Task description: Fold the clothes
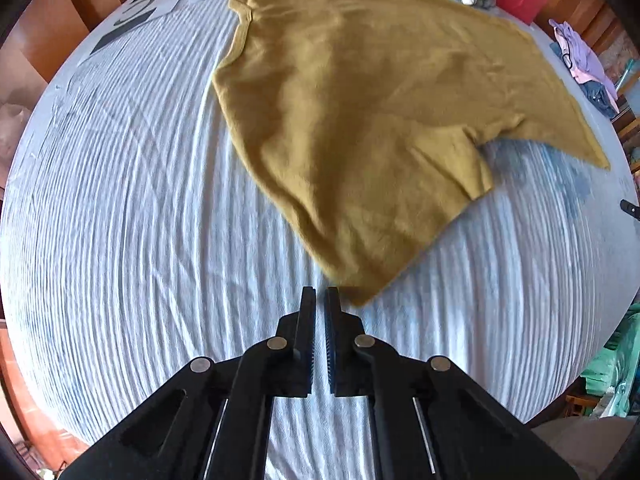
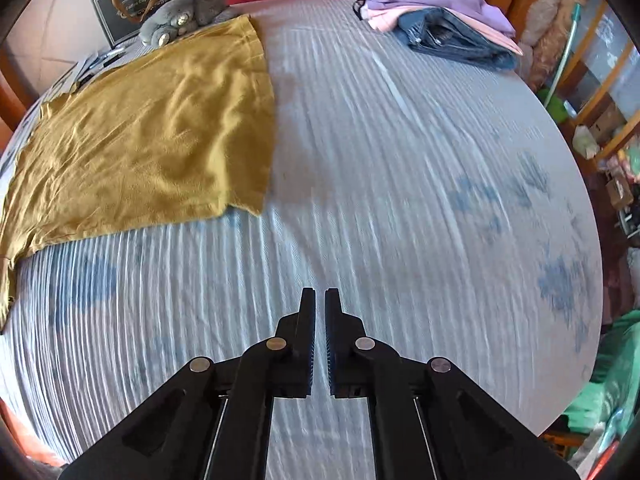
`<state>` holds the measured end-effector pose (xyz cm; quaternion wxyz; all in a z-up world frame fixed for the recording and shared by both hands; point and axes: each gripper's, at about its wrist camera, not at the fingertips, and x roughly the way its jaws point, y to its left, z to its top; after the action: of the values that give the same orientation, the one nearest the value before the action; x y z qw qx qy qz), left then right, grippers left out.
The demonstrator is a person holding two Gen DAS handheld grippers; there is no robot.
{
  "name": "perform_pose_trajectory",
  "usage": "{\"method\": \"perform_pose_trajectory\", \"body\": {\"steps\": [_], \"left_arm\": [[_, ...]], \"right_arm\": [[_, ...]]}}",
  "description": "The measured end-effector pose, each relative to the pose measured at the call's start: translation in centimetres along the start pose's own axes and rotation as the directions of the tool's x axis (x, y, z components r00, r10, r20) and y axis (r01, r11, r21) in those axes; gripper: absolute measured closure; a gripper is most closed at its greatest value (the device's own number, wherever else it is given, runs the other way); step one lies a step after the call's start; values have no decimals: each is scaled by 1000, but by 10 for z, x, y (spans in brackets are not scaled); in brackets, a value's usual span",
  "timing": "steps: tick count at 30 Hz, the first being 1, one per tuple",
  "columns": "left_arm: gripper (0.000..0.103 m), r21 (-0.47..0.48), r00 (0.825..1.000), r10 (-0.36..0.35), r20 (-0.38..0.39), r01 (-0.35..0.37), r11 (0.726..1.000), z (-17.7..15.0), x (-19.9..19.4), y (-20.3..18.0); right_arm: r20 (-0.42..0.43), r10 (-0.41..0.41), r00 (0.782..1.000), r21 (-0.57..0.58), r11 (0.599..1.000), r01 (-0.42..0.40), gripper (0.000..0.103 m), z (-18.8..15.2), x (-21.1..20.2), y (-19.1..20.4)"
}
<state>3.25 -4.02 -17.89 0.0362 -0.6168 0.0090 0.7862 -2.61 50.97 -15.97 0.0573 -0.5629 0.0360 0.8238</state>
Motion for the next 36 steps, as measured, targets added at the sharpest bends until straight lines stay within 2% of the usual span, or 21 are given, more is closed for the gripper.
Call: {"method": "perform_pose_trajectory", "body": {"steps": [3, 5, 7, 8, 9, 11, 12, 15, 18, 19, 20, 21, 22, 25, 27, 28, 29, 33, 34, 35, 36], "left_arm": [[99, -54, 999, -25, 44, 27, 998, 2, -14, 10], [93, -90, 996, -40, 81, 47, 995, 12, -23, 15], [75, -107, 994, -37, 100, 47, 993, 20, -29, 16], [73, -109, 994, -29, 101, 40, 993, 23, -30, 15], [72, -111, 995, -28, 94, 38, 993, 22, -30, 13], [72, -115, 996, -25, 80, 34, 993, 21, -30, 10], [72, -122, 997, -23, 76, 32, 992, 18, -30, 8], [72, -142, 998, -17, 65, 26, 989, 10, -30, 3], [65, -151, 998, -6, 62, 15, 988, 4, -32, -3], [61, -150, 998, 1, 65, 9, 989, 3, -33, -6], [57, -148, 998, 7, 69, 3, 989, 2, -35, -9], [51, -145, 997, 15, 72, -4, 989, 1, -37, -12], [48, -142, 997, 22, 75, -11, 990, 0, -38, -15], [47, -150, 996, 30, 82, -18, 989, -4, -45, -20], [47, -172, 997, -2, 81, 16, 985, -8, -51, -19], [47, -183, 997, -13, 81, 28, 983, -9, -54, -19], [47, -187, 996, -18, 83, 33, 982, -11, -56, -19], [47, -174, 994, 20, 104, -1, 985, -14, -63, -24], [47, -164, 994, 16, 106, 2, 986, -14, -66, -27], [50, -154, 994, 12, 109, 5, 988, -15, -69, -29], [71, -144, 994, 9, 111, 8, 990, -15, -72, -32]], "right_arm": [[31, 50, 998, 39, 998, -51, 80, -6, -9, -8], [60, 92, 994, 36, 995, -94, 54, -2, -15, -5], [79, 103, 992, 3, 995, -104, 42, 2, -16, 11], [86, 101, 991, -17, 995, -100, 35, 5, -15, 18], [93, 99, 991, -36, 995, -96, 31, 8, -14, 25], [101, 101, 990, -55, 994, -96, 13, 10, -12, 30], [103, 103, 989, -58, 994, -97, 9, 11, -9, 31], [106, 99, 989, -67, 993, -92, 7, 15, -2, 32], [104, 104, 989, -68, 993, -97, 8, 19, 6, 31], [103, 108, 989, -67, 993, -101, 19, 21, 8, 31], [102, 112, 988, -66, 992, -105, 43, 22, 10, 31], [100, 110, 989, -62, 993, -105, 53, 25, 14, 30], [99, 109, 989, -58, 993, -104, 57, 28, 18, 30], [92, 121, 988, -75, 991, -115, 57, 32, 26, 32], [102, 123, 987, -117, 987, -111, 51, 32, 23, 35], [108, 129, 986, -141, 984, -113, 36, 31, 21, 37], [119, 135, 984, -165, 980, -115, 27, 30, 19, 38], [130, 151, 980, -248, 962, -115, 24, 28, 16, 47], [131, 157, 979, -268, 956, -118, 18, 28, 17, 49], [127, 155, 980, -287, 951, -113, 9, 29, 20, 53], [123, 153, 981, -305, 946, -109, 8, 29, 23, 56]]}}
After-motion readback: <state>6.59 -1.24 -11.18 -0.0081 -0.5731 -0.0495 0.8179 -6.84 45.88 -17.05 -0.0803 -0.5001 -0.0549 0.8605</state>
